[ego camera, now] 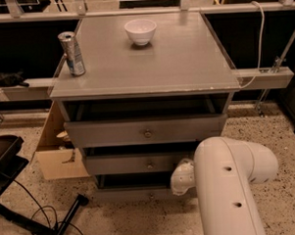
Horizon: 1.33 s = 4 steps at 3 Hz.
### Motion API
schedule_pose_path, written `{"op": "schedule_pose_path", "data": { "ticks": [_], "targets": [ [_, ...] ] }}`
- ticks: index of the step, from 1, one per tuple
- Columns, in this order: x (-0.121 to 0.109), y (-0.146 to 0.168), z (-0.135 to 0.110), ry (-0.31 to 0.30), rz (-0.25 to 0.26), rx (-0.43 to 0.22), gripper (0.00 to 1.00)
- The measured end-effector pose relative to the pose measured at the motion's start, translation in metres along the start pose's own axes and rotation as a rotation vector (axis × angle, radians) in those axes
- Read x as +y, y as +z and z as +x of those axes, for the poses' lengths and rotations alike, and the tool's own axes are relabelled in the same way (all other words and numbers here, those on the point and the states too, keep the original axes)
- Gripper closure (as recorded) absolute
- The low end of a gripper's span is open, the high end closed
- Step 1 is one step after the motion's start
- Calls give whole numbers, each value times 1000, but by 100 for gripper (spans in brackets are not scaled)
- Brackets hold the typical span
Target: Open bottom drawer
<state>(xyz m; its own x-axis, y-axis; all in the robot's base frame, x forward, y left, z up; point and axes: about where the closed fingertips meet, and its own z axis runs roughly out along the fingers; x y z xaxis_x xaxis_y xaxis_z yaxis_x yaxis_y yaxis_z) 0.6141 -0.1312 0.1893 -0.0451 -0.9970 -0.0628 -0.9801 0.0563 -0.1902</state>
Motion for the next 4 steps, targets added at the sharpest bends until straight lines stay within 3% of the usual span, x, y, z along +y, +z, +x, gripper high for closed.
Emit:
{"op": "schedule_pose_path", "data": {
  "ticks": [1, 2, 4],
  "targets": [
    [-1, -4, 0, 0, 0, 0, 100],
    [-1, -4, 0, 0, 0, 0, 83],
    [-1, -4, 0, 0, 0, 0, 37]
  ]
}}
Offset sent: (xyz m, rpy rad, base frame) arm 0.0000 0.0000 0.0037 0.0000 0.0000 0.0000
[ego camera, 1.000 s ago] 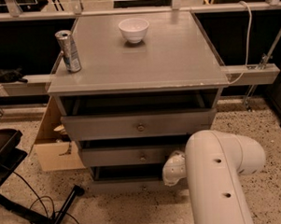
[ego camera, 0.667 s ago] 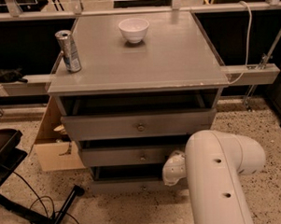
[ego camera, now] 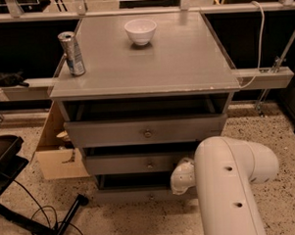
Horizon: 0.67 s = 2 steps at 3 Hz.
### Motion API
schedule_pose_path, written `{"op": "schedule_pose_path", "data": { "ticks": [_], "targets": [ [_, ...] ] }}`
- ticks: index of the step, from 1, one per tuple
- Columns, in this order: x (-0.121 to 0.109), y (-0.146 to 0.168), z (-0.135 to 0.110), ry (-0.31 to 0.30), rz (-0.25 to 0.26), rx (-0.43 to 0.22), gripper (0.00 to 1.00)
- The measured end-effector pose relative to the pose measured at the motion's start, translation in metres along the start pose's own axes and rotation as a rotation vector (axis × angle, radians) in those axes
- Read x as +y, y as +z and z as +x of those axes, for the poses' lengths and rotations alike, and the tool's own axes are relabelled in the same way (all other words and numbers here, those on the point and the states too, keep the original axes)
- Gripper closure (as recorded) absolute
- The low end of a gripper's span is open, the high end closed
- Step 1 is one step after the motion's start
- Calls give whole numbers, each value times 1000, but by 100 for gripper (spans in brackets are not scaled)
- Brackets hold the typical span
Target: Open bottom drawer
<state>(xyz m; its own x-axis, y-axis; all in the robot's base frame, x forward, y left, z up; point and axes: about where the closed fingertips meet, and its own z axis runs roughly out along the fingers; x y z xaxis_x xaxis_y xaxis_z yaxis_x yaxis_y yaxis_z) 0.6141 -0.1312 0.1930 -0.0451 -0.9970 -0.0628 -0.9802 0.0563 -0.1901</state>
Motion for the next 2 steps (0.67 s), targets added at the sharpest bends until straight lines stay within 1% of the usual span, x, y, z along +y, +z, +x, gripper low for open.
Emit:
{"op": "schedule_pose_path", "data": {
  "ticks": [1, 2],
  "targets": [
    [0, 0, 0, 0, 0, 0, 14],
    [0, 0, 0, 0, 0, 0, 0]
  ]
}}
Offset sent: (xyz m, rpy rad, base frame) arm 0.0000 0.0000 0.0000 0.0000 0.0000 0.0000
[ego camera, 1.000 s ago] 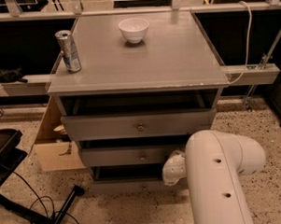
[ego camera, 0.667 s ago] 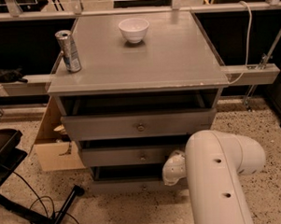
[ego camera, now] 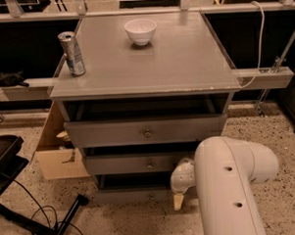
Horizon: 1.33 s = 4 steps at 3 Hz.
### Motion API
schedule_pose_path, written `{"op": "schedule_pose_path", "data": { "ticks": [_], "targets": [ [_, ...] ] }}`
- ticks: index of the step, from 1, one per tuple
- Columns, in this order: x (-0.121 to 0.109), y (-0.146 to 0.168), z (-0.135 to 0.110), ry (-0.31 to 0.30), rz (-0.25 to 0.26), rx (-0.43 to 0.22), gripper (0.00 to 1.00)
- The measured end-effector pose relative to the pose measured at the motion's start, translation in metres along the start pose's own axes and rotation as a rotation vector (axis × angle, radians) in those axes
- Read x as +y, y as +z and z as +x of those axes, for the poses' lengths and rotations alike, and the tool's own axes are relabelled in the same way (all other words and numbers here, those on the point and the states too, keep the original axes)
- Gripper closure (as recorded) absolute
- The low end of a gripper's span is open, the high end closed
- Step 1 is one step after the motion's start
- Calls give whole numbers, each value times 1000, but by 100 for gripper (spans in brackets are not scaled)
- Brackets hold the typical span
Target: Open bottom drawer
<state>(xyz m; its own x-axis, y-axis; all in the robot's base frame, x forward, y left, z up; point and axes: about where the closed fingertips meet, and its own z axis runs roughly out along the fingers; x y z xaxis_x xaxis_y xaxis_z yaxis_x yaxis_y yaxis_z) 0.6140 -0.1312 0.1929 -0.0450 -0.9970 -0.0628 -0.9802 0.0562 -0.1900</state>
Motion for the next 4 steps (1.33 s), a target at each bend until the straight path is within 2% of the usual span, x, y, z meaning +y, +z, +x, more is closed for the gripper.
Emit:
{"op": "schedule_pose_path", "data": {
  "ticks": [1, 2, 3, 4],
  "targets": [
    [0, 0, 0, 0, 0, 0, 0],
    [-1, 37, 6, -3, 11, 23, 0],
    [-1, 36, 5, -4, 10, 22, 0],
    [33, 25, -3, -23, -59, 5, 23]
  ]
}}
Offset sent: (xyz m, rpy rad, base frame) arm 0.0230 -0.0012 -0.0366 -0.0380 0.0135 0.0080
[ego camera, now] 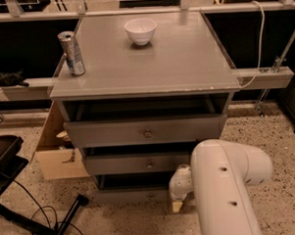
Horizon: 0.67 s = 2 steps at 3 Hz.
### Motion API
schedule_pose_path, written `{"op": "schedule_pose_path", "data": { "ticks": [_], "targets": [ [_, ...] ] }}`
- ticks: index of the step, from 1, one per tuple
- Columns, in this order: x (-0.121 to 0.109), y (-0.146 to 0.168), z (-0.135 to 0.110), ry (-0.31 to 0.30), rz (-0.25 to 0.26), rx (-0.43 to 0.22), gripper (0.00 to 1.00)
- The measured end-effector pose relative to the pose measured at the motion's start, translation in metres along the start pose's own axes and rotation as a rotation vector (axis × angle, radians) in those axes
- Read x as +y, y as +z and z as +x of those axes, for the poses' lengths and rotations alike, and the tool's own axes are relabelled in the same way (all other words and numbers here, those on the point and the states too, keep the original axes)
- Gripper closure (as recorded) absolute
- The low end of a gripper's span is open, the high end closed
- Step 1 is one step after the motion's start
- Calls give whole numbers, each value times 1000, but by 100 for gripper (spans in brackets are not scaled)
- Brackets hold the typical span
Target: Open bottom drawer
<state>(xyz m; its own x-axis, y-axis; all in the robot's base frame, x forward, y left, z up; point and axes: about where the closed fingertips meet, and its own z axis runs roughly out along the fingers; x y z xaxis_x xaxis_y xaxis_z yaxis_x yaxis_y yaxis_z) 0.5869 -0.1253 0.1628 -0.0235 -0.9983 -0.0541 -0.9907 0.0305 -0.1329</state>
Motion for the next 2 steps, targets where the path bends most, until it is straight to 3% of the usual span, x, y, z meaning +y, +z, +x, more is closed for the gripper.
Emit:
{"op": "schedule_pose_path", "data": {
  "ticks": [2],
  "targets": [
    [82, -37, -7, -39, -164, -22, 69]
  ]
}}
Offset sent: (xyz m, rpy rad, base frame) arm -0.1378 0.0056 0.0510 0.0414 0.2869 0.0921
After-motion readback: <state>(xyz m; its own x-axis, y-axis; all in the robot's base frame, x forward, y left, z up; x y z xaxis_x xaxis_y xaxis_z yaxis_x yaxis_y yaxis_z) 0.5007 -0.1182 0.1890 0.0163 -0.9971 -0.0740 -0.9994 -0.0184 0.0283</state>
